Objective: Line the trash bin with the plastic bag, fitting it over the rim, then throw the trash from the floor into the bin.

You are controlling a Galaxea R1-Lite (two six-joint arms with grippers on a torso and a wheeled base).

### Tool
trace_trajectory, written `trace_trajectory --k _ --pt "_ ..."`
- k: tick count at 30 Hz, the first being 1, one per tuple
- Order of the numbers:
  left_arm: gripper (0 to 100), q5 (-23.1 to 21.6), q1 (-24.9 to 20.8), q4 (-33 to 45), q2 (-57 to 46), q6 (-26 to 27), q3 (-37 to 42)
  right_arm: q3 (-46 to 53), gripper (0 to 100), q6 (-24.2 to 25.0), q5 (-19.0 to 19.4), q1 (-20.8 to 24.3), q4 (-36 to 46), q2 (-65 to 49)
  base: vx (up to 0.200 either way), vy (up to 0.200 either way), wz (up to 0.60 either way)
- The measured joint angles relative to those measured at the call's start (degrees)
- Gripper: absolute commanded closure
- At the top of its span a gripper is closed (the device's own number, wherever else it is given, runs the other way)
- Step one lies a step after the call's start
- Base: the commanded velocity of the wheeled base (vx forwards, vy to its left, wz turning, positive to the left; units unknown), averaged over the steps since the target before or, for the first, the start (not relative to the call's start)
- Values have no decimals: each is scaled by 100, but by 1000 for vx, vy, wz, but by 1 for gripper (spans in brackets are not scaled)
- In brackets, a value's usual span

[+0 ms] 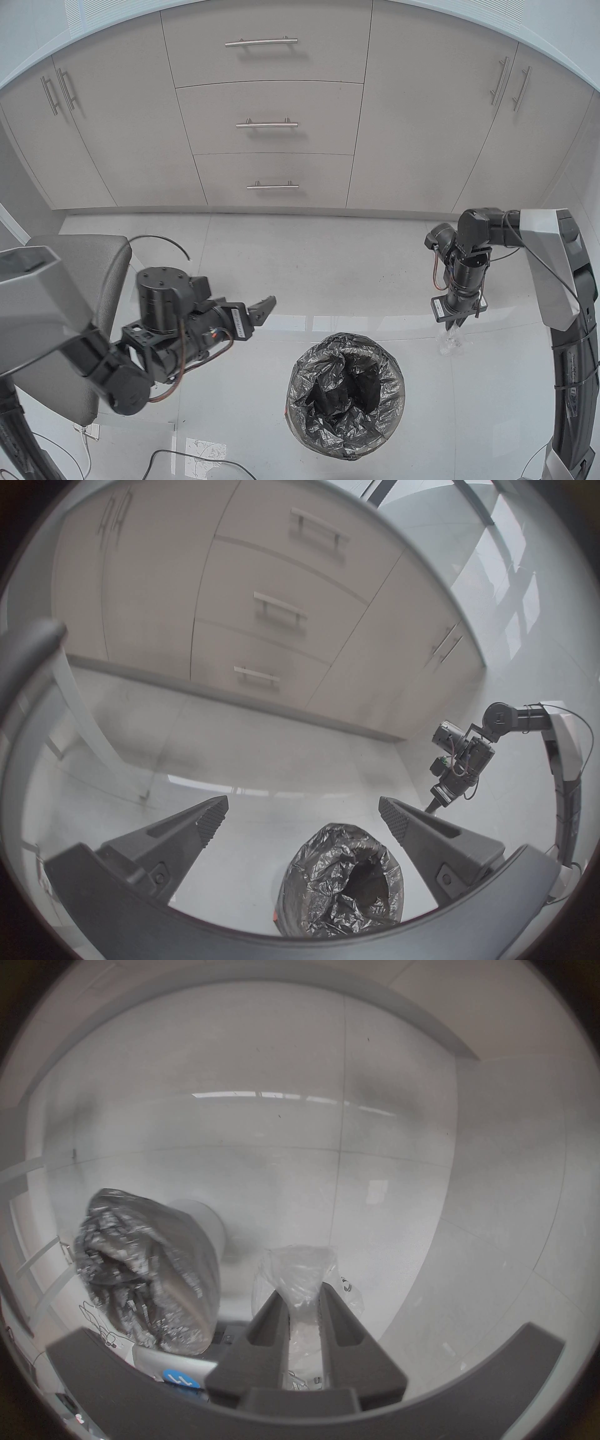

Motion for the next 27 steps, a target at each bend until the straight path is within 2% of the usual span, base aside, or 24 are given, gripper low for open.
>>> trace_trajectory --k 6,11,22,27 --pt "0 338 106 312 -1668 293 874 0 100 -105 -173 464 241 -664 0 0 0" --pt "0 688 172 1059 -3081 495 1389 -2 100 -217 -463 986 367 -1108 0 0 0" --pt "0 1506 277 3922 -6311 730 1948 -2 100 -416 -964 2246 446 -1707 0 0 0" --pt "0 1798 539 5154 -7670 829 2092 -2 100 -460 -1109 2722 367 -1781 0 0 0"
